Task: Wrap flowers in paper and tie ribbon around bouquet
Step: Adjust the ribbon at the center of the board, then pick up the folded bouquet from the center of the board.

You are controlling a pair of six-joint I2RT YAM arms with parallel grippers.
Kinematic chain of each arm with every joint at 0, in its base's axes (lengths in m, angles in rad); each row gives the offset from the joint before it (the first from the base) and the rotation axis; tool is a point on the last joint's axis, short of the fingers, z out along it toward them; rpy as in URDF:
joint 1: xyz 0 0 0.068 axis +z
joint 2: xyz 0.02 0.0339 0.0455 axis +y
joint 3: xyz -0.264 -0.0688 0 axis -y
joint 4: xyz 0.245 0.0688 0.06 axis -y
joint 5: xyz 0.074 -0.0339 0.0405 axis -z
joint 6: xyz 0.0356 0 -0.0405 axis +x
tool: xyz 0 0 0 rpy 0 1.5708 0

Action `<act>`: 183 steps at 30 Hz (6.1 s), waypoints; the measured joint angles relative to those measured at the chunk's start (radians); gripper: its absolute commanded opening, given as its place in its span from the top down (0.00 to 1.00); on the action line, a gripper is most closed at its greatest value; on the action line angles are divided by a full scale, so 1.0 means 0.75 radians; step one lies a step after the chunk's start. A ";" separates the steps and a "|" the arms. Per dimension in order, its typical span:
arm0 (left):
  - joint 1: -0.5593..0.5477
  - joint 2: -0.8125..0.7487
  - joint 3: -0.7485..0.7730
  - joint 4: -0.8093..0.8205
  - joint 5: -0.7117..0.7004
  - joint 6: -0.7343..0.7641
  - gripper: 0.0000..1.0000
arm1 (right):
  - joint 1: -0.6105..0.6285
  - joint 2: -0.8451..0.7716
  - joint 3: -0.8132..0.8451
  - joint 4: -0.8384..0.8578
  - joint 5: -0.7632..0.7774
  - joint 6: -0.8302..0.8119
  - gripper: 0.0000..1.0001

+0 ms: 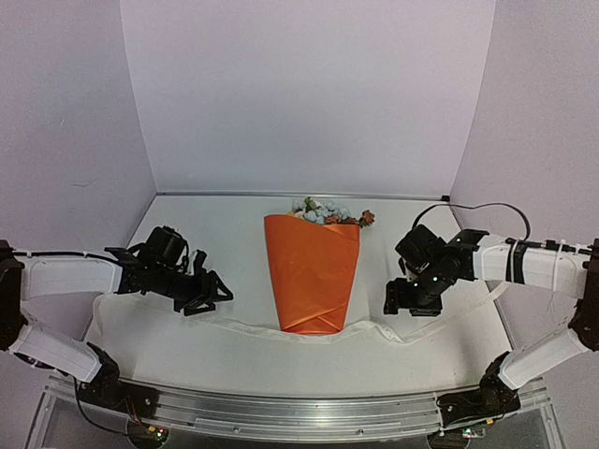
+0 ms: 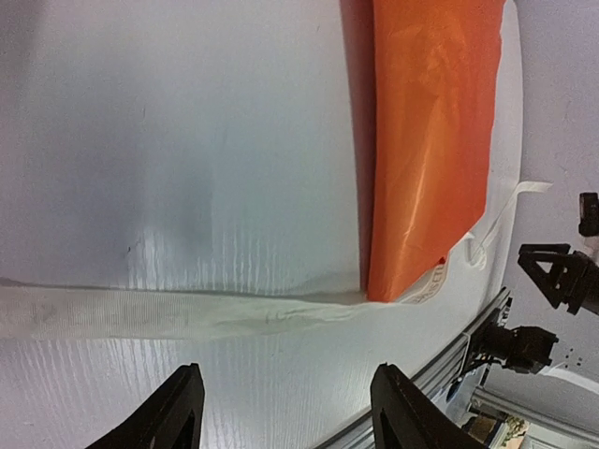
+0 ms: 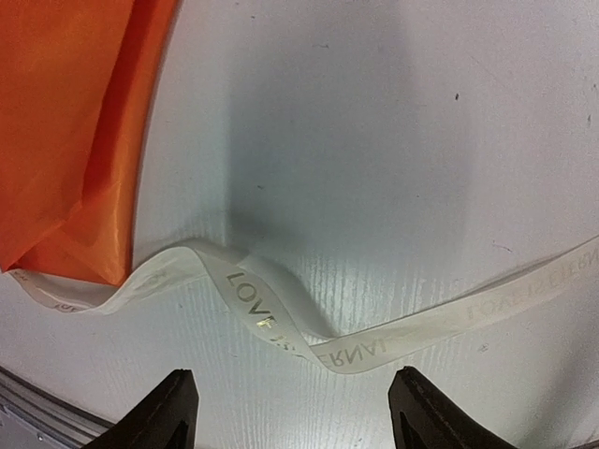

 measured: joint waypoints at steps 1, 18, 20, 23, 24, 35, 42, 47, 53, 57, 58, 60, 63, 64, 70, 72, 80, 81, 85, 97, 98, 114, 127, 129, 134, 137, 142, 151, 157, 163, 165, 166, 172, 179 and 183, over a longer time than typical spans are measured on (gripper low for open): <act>-0.012 0.002 -0.021 0.000 0.007 -0.010 0.37 | 0.000 -0.006 -0.028 0.005 0.018 0.024 0.26; -0.034 0.109 -0.085 0.103 -0.097 -0.071 0.38 | -0.038 -0.141 -0.232 -0.002 0.292 0.280 0.25; -0.034 0.133 -0.087 0.121 -0.116 -0.071 0.38 | -0.055 -0.141 -0.232 -0.002 0.294 0.285 0.25; -0.034 0.155 -0.108 0.157 -0.149 -0.071 0.38 | -0.083 -0.141 -0.233 -0.002 0.293 0.288 0.25; -0.034 0.158 -0.121 0.170 -0.164 -0.070 0.38 | -0.090 -0.141 -0.233 -0.001 0.293 0.289 0.25; -0.034 0.153 -0.165 0.269 -0.229 -0.107 0.39 | -0.229 -0.127 -0.366 0.106 0.230 0.328 0.26; -0.034 0.150 -0.171 0.279 -0.234 -0.111 0.39 | -0.278 -0.100 -0.437 0.269 0.158 0.395 0.30; -0.034 0.150 -0.171 0.279 -0.234 -0.113 0.39 | -0.286 -0.099 -0.472 0.373 0.129 0.441 0.30; -0.034 0.150 -0.171 0.279 -0.235 -0.114 0.39 | -0.287 -0.099 -0.484 0.461 0.117 0.472 0.32; -0.034 0.150 -0.171 0.279 -0.234 -0.114 0.39 | -0.287 -0.101 -0.487 0.480 0.111 0.493 0.34; -0.034 0.150 -0.171 0.279 -0.234 -0.114 0.39 | -0.287 -0.103 -0.487 0.479 0.110 0.499 0.34; -0.034 0.150 -0.171 0.278 -0.235 -0.114 0.39 | -0.287 -0.114 -0.486 0.463 0.109 0.509 0.33; -0.034 0.150 -0.171 0.278 -0.235 -0.114 0.38 | -0.287 -0.144 -0.486 0.414 0.108 0.515 0.33; -0.034 0.150 -0.171 0.278 -0.235 -0.114 0.38 | -0.287 -0.159 -0.486 0.397 0.106 0.517 0.33; -0.034 0.150 -0.171 0.278 -0.235 -0.114 0.38 | -0.287 -0.222 -0.475 0.348 0.094 0.517 0.32; -0.034 0.150 -0.171 0.278 -0.235 -0.114 0.38 | -0.287 -0.217 -0.462 0.347 0.082 0.515 0.32; -0.034 0.150 -0.171 0.278 -0.236 -0.114 0.38 | -0.287 -0.096 -0.424 0.444 0.051 0.511 0.32; -0.034 0.150 -0.171 0.278 -0.236 -0.114 0.38 | -0.287 -0.082 -0.424 0.455 0.049 0.511 0.32; -0.034 0.148 -0.171 0.277 -0.239 -0.115 0.38 | -0.287 -0.033 -0.424 0.496 0.042 0.517 0.32; -0.035 0.109 -0.171 0.197 -0.348 -0.163 0.36 | -0.379 -0.103 -0.514 0.591 0.094 0.545 0.33; -0.035 0.105 -0.171 0.187 -0.360 -0.172 0.36 | -0.389 -0.115 -0.523 0.587 0.100 0.546 0.33; -0.035 0.024 -0.198 0.108 -0.451 -0.248 0.25 | -0.458 -0.104 -0.475 0.419 0.115 0.477 0.21; -0.035 -0.061 0.093 -0.101 -0.353 -0.058 0.17 | -0.450 -0.153 -0.204 0.215 -0.087 0.257 0.02; -0.034 -0.021 0.176 -0.095 -0.330 -0.021 0.20 | -0.434 -0.111 -0.130 0.212 -0.135 0.221 0.02; -0.016 0.247 0.355 -0.011 -0.210 0.083 0.24 | -0.376 0.116 0.038 0.316 -0.298 0.170 0.02; 0.008 0.433 0.423 0.063 -0.112 0.131 0.26 | -0.344 0.292 0.134 0.397 -0.387 0.158 0.02; 0.053 0.685 0.524 0.189 0.037 0.170 0.27 | -0.308 0.517 0.277 0.499 -0.474 0.159 0.02; 0.075 0.882 0.627 0.393 0.198 0.143 0.37 | -0.297 0.726 0.396 0.597 -0.535 0.203 0.06; 0.074 1.001 0.700 0.414 0.240 0.126 0.45 | -0.294 0.785 0.431 0.643 -0.559 0.250 0.20; 0.071 1.049 0.738 0.439 0.289 0.090 0.49 | -0.271 0.843 0.478 0.682 -0.580 0.287 0.34; 0.068 1.064 0.752 0.446 0.300 0.074 0.51 | -0.259 0.861 0.495 0.689 -0.583 0.301 0.41; 0.064 1.072 0.759 0.451 0.306 0.067 0.51 | -0.254 0.867 0.501 0.693 -0.586 0.305 0.44; 0.045 1.122 0.814 0.461 0.332 0.009 0.58 | -0.245 0.888 0.515 0.692 -0.587 0.362 0.63; 0.044 1.138 0.852 0.432 0.352 -0.061 0.74 | -0.245 0.888 0.516 0.675 -0.582 0.443 0.90; 0.044 1.138 0.875 0.409 0.372 -0.094 0.85 | -0.245 0.888 0.521 0.666 -0.582 0.500 1.00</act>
